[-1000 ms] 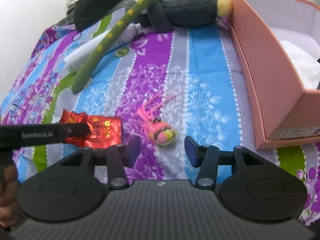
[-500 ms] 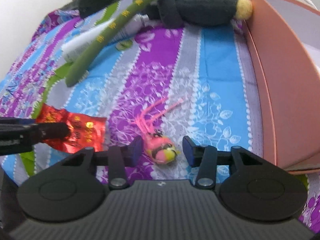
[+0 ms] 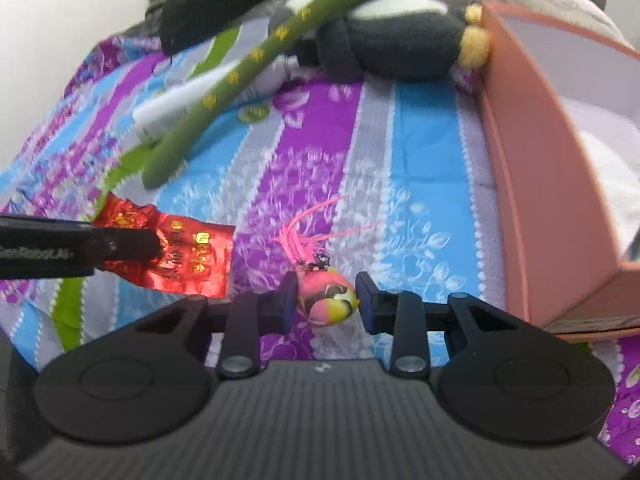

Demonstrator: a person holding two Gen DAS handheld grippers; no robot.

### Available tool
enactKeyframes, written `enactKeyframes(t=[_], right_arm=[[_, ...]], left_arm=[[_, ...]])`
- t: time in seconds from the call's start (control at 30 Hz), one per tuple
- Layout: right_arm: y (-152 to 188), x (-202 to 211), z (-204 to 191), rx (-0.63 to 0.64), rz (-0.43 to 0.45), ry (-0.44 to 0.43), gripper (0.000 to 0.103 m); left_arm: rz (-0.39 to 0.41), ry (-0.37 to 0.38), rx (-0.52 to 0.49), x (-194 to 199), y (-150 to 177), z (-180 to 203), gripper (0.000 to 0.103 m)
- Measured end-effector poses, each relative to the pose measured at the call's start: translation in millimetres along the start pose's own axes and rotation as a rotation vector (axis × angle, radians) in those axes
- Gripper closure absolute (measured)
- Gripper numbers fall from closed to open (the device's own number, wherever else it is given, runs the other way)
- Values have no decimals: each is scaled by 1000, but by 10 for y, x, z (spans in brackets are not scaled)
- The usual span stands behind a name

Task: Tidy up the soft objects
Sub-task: 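Close the right tool on the pink feather toy while left holds the wrapper, then carry the pink toy with right while left carries the wrapper over the box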

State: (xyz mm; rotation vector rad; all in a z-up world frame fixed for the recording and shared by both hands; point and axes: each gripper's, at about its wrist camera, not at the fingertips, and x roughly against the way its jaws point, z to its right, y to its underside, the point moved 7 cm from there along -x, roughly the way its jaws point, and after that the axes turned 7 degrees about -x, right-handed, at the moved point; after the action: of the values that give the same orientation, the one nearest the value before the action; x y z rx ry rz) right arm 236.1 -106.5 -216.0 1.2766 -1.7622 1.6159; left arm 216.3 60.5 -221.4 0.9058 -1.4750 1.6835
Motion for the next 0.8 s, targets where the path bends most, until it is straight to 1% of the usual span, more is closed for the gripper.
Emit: enactKeyframes(t=[0.23, 0.33, 0.43, 0.63, 0.8], right_arm=[[-296, 439, 52, -42, 113, 5, 68], [-428, 650, 71, -48, 163, 6, 68], [-580, 862, 101, -54, 215, 5, 68], [-879, 1241, 150, -29, 327, 37, 68], [-1088, 1528, 294, -36, 413, 70, 68]], left_arm=[[53, 18, -34, 257, -285, 103, 64], [81, 20, -40, 381, -452, 176, 64], [114, 38, -44, 526, -640, 266, 64], [190, 72, -83, 853, -1021, 494, 64], [273, 108, -85, 1107, -1323, 696, 64]])
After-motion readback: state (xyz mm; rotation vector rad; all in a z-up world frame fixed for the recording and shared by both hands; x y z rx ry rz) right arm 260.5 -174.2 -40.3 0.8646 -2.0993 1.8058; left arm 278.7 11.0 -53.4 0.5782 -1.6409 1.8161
